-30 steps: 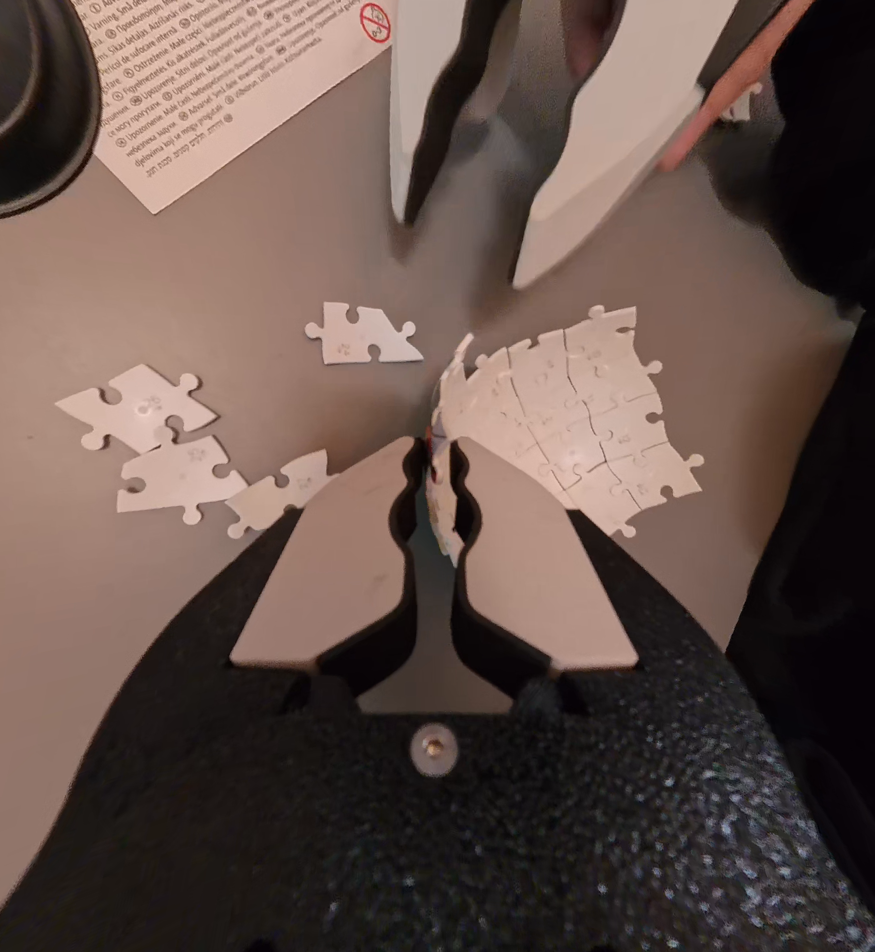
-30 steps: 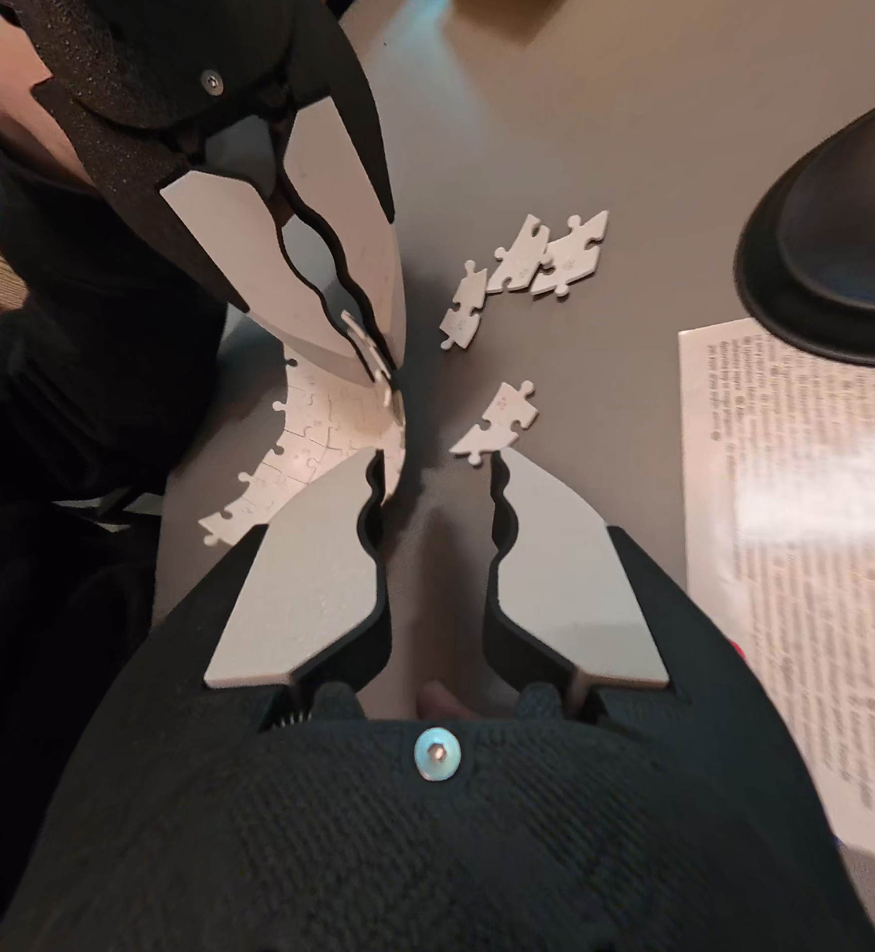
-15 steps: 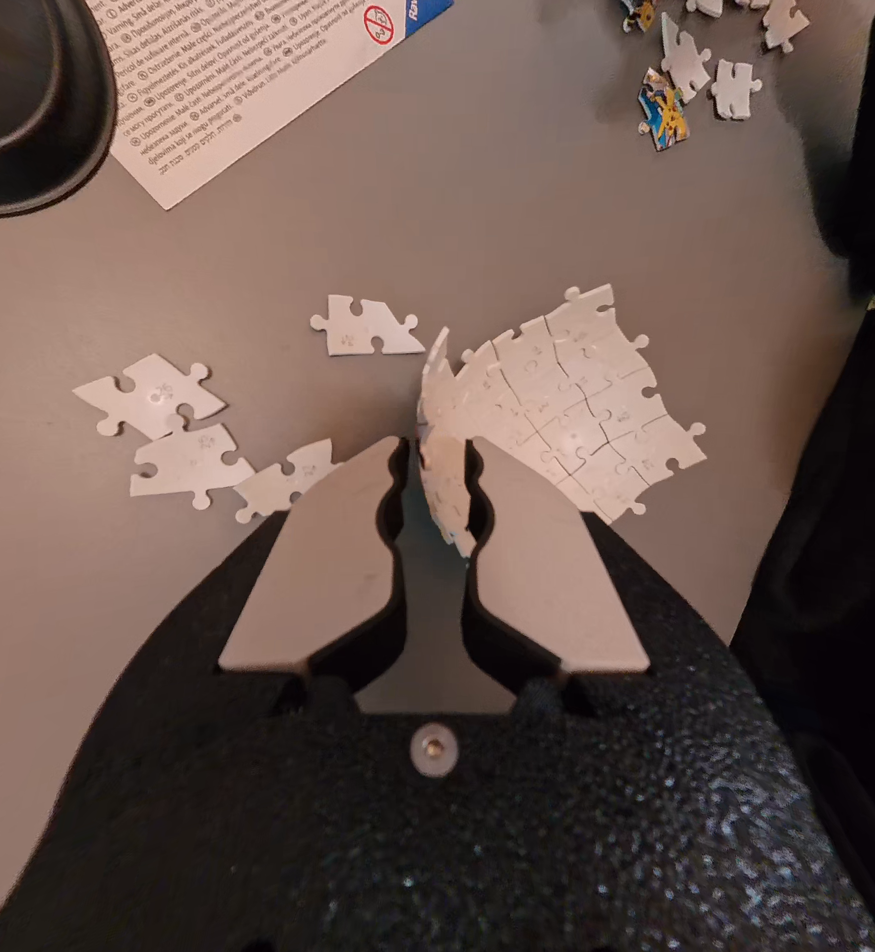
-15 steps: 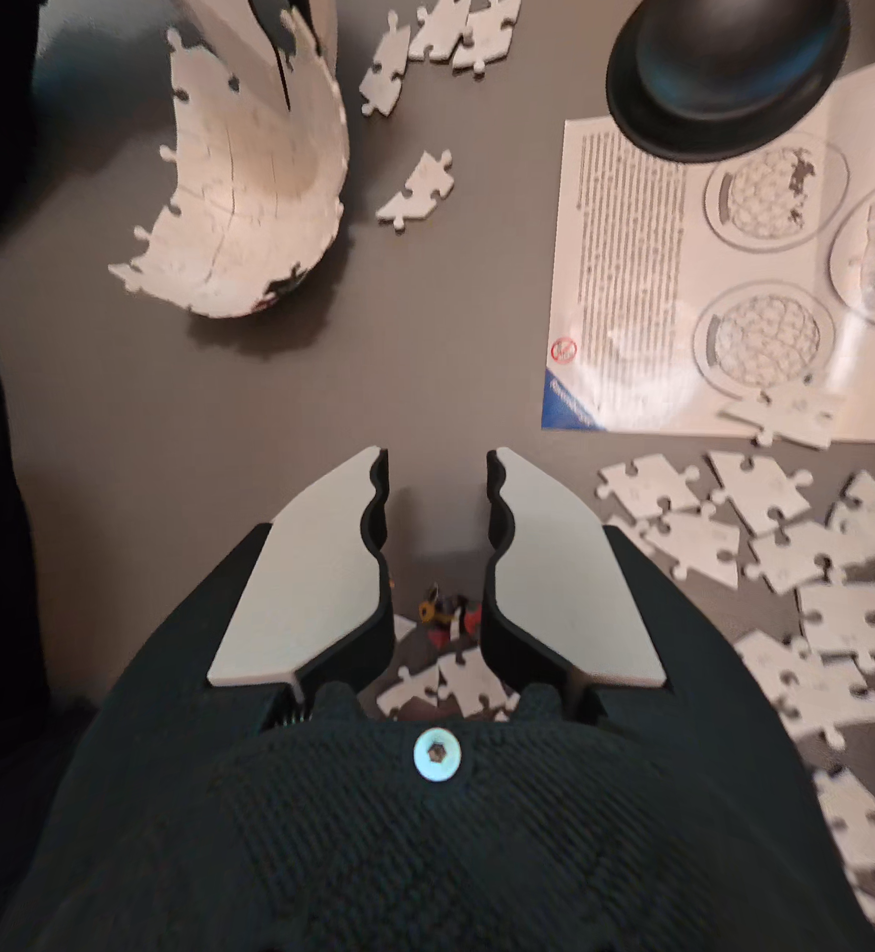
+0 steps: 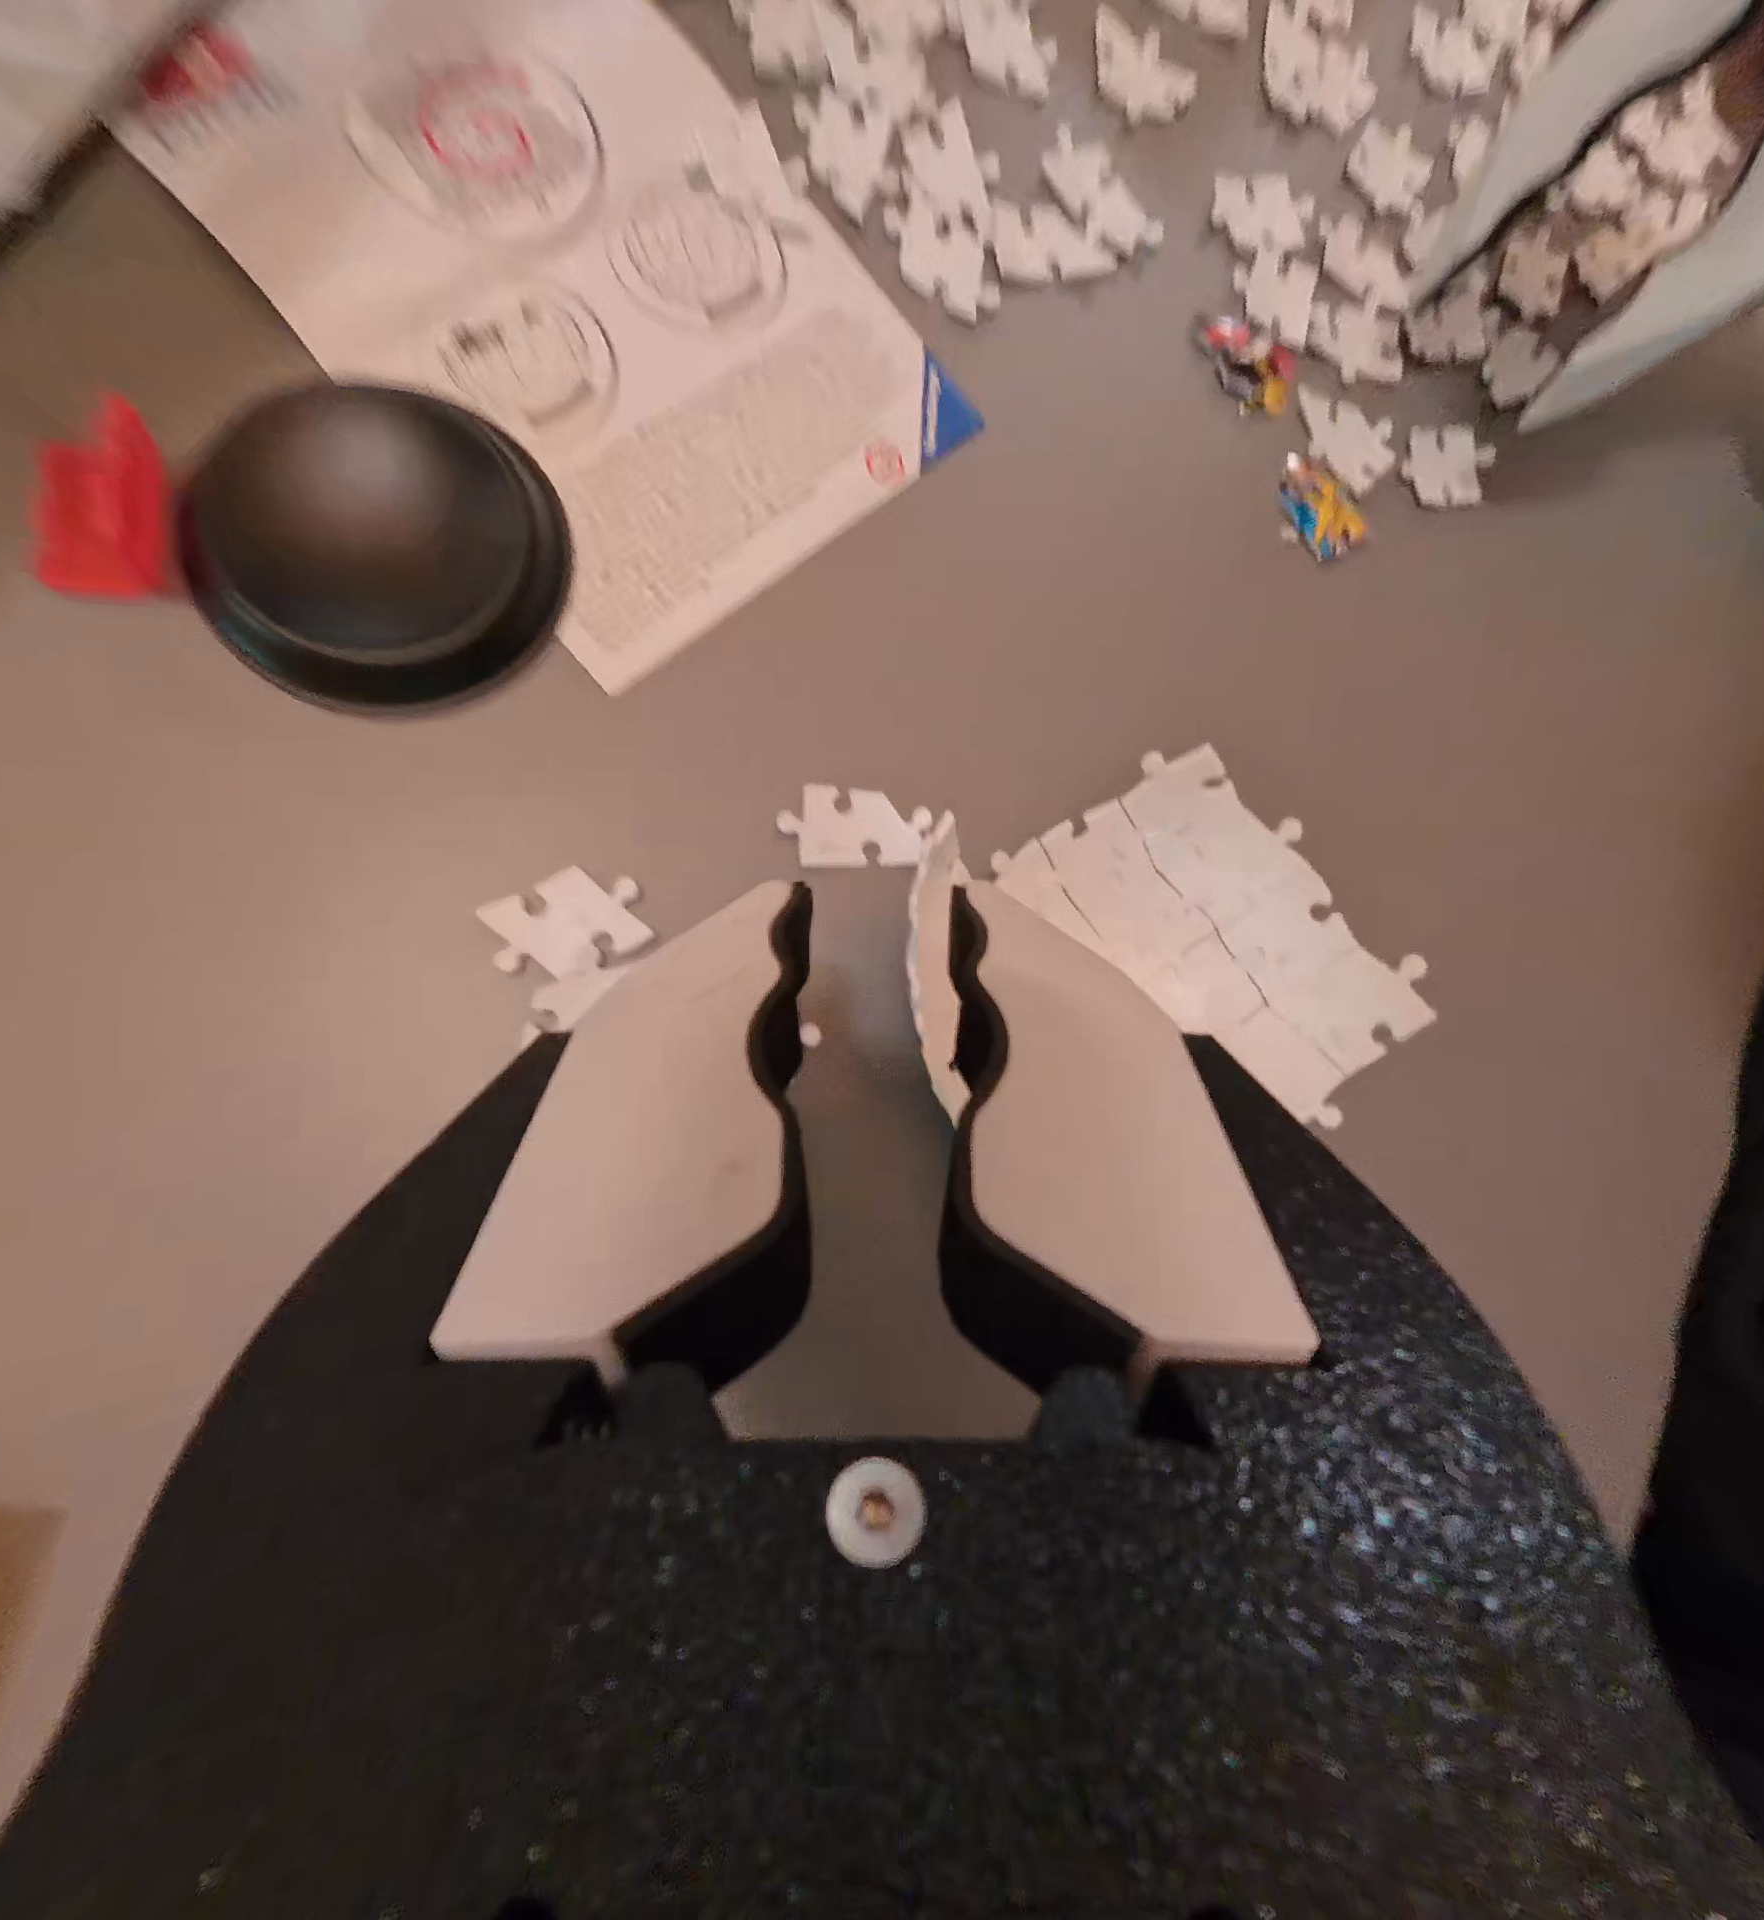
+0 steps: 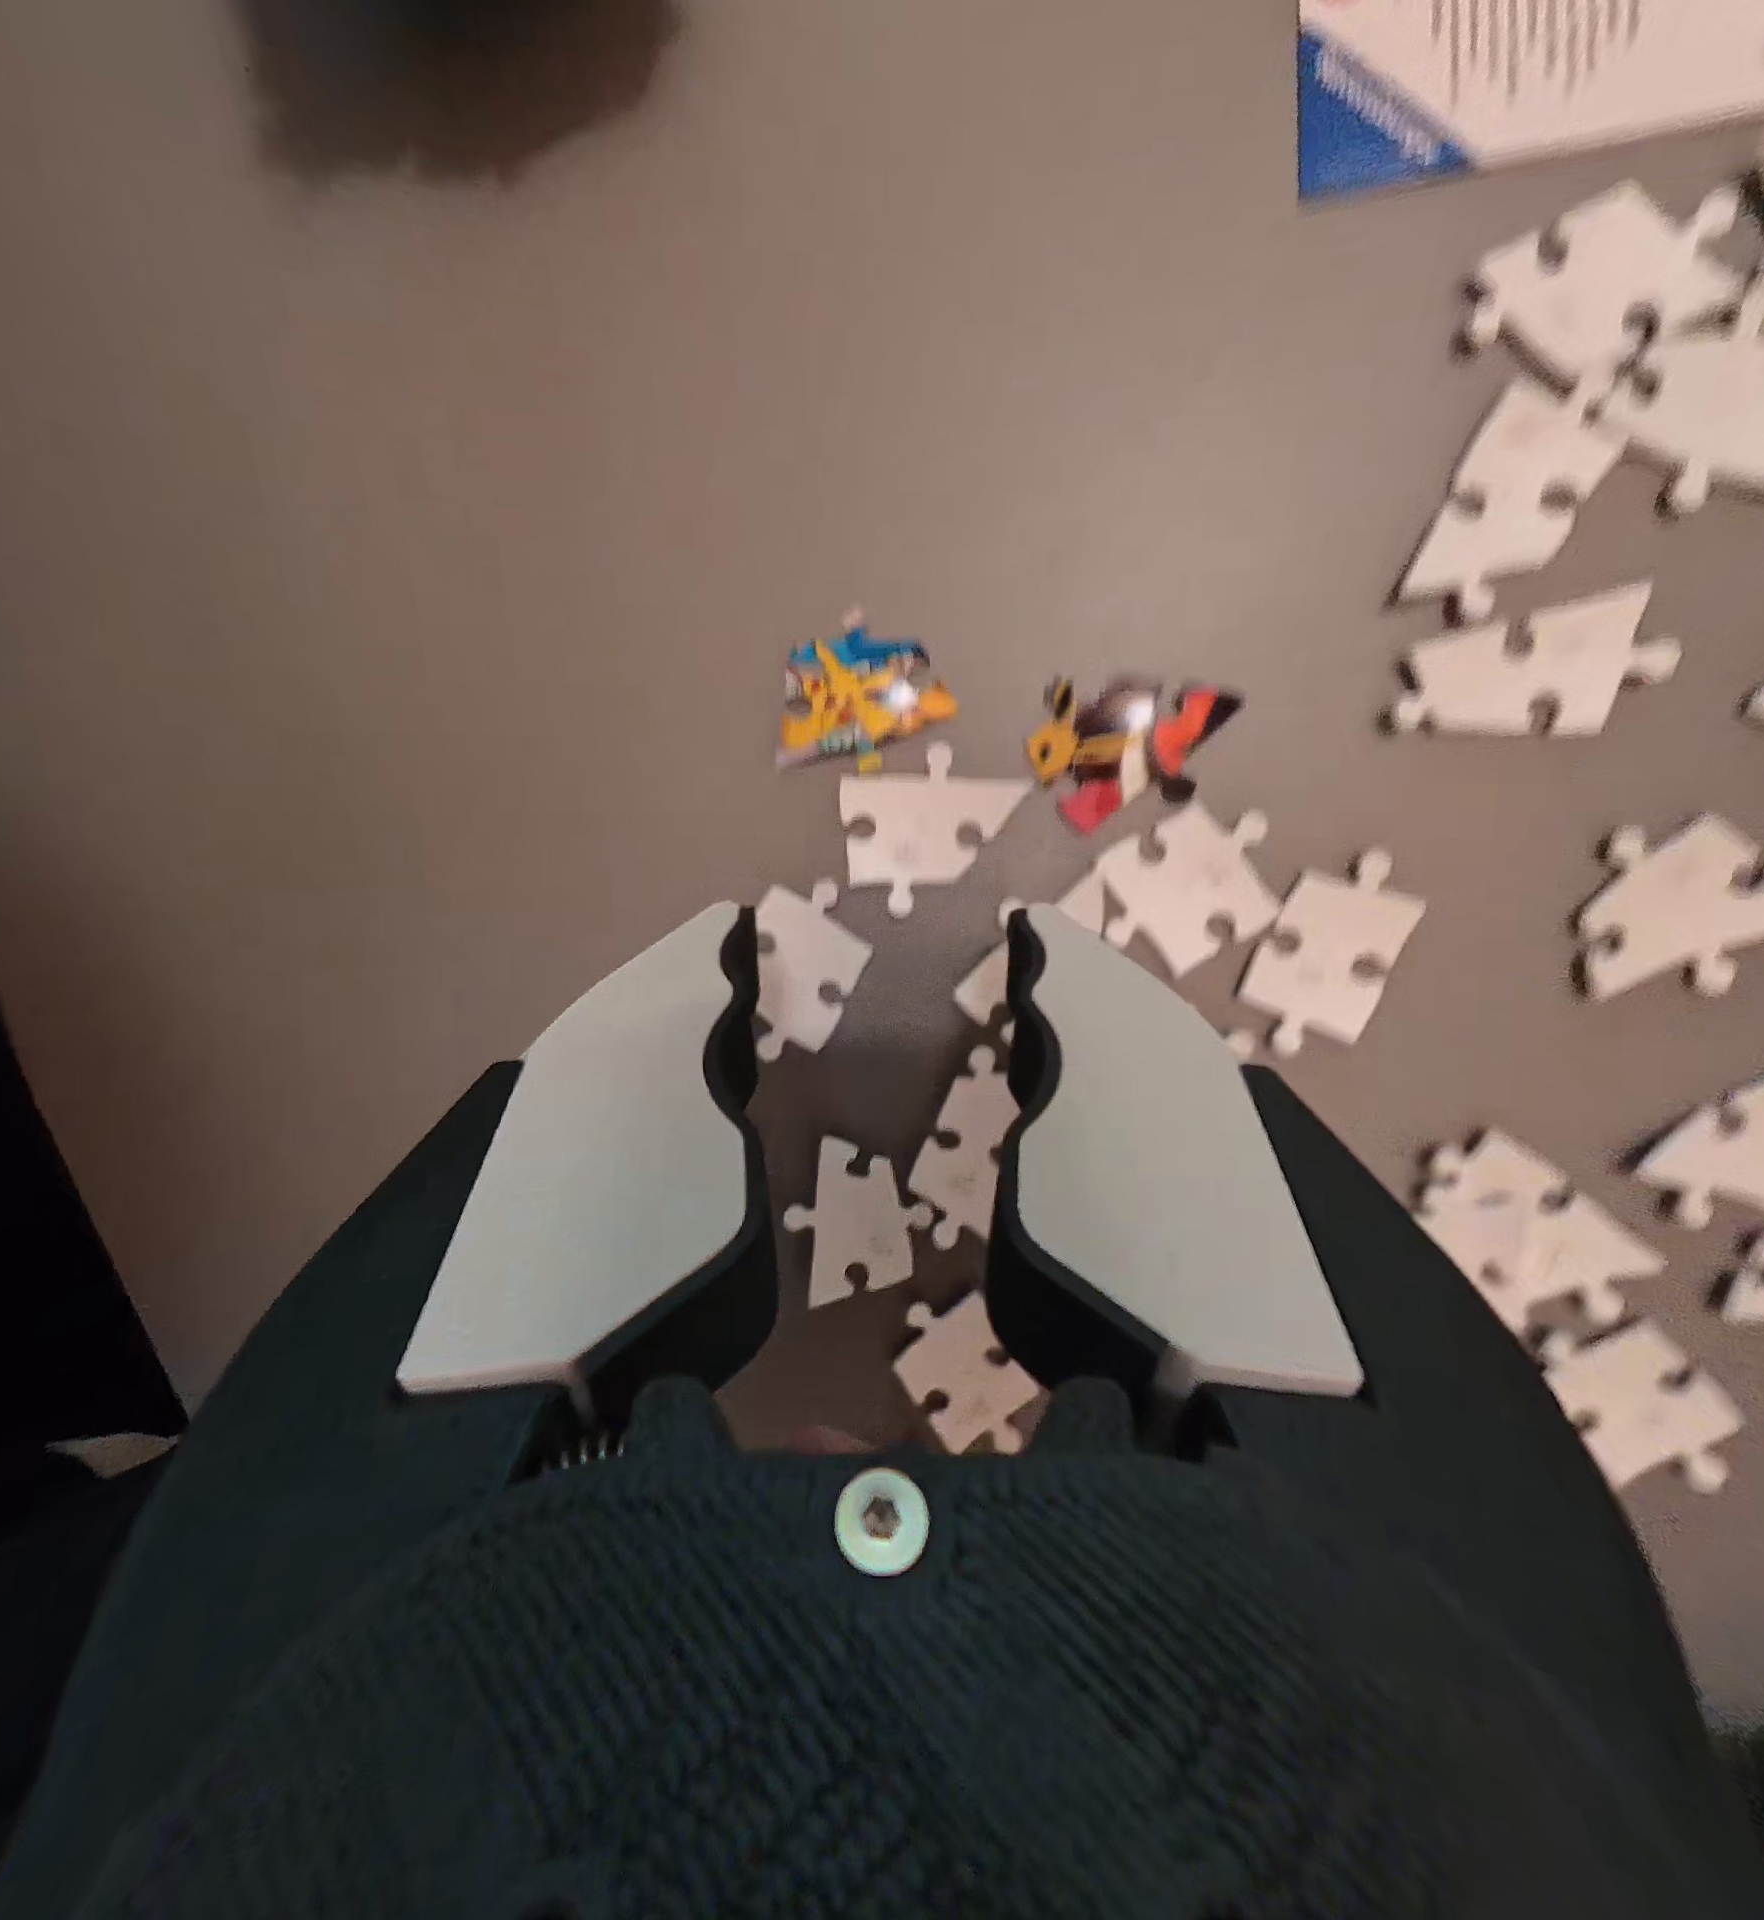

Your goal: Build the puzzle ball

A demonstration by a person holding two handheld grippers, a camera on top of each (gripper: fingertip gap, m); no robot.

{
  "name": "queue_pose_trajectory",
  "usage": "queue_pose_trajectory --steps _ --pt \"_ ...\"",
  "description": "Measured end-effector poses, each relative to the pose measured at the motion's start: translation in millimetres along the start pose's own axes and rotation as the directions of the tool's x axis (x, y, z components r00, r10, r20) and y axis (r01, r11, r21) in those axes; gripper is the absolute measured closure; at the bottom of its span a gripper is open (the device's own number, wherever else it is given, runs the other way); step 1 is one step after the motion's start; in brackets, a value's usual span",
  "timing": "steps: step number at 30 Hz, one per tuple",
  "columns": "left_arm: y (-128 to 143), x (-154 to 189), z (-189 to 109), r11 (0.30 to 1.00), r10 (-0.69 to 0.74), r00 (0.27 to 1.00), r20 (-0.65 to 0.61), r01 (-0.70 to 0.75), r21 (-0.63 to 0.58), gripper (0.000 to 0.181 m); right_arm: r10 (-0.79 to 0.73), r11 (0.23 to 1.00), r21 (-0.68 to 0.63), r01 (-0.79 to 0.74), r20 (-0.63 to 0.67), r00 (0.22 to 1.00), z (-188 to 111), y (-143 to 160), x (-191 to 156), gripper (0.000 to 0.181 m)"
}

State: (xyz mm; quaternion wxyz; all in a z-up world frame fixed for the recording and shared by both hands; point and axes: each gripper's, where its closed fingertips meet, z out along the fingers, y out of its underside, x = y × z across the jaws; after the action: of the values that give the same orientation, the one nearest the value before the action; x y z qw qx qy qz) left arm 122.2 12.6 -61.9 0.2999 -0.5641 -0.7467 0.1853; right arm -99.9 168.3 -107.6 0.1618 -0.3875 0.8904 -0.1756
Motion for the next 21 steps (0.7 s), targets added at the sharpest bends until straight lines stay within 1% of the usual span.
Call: queue_pose_trajectory --steps 3,6,9,12,13,14,15,17,19,21 --pt "-18 -8 -13 0.994 0.012 0.997 0.075 -0.02 0.108 0.156 0.037 0.999 -0.009 -0.038 -0.055 0.998 5 24 -12 0.132" --pt "-35 -16 -25 0.973 0.066 0.984 0.166 -0.1 0.209 0.154 0.021 1.0 0.018 -0.019 -0.108 0.994 8 34 -23 0.126" --pt "-53 -17 -40 0.923 0.131 0.956 0.261 -0.214 0.32 0.153 -0.016 0.999 0.03 0.021 -0.155 0.988 9 37 -27 0.123" --pt "-68 -18 -53 0.842 0.182 0.898 0.4 -0.353 0.408 0.148 0.007 0.998 0.055 0.001 -0.155 0.988 12 32 -24 0.122" --pt "-71 -19 -57 0.817 0.19 0.874 0.447 -0.393 0.421 0.143 0.02 0.997 0.072 -0.008 -0.167 0.986 11 28 -20 0.121" --pt "-73 -19 -59 0.812 0.188 0.862 0.471 -0.406 0.42 0.134 0.024 0.995 0.096 -0.006 -0.185 0.982 9 23 -16 0.119" --pt "-72 -20 -59 0.823 0.179 0.865 0.468 -0.392 0.411 0.123 0.028 0.992 0.123 -0.003 -0.2 0.979 8 18 -11 0.118" --pt "-69 -17 -55 0.845 0.179 0.882 0.436 -0.365 0.392 0.12 0.047 0.988 0.156 -0.016 -0.198 0.979 7 10 -6 0.117" --pt "-65 -20 -53 0.858 0.184 0.869 0.459 -0.37 0.357 0.119 0.038 0.986 0.168 -0.008 -0.174 0.984 10 3 -6 0.118" --pt "-59 -21 -48 0.876 0.214 0.858 0.467 -0.38 0.297 0.12 0.015 0.988 0.157 0.012 -0.167 0.986 16 -1 -4 0.123"
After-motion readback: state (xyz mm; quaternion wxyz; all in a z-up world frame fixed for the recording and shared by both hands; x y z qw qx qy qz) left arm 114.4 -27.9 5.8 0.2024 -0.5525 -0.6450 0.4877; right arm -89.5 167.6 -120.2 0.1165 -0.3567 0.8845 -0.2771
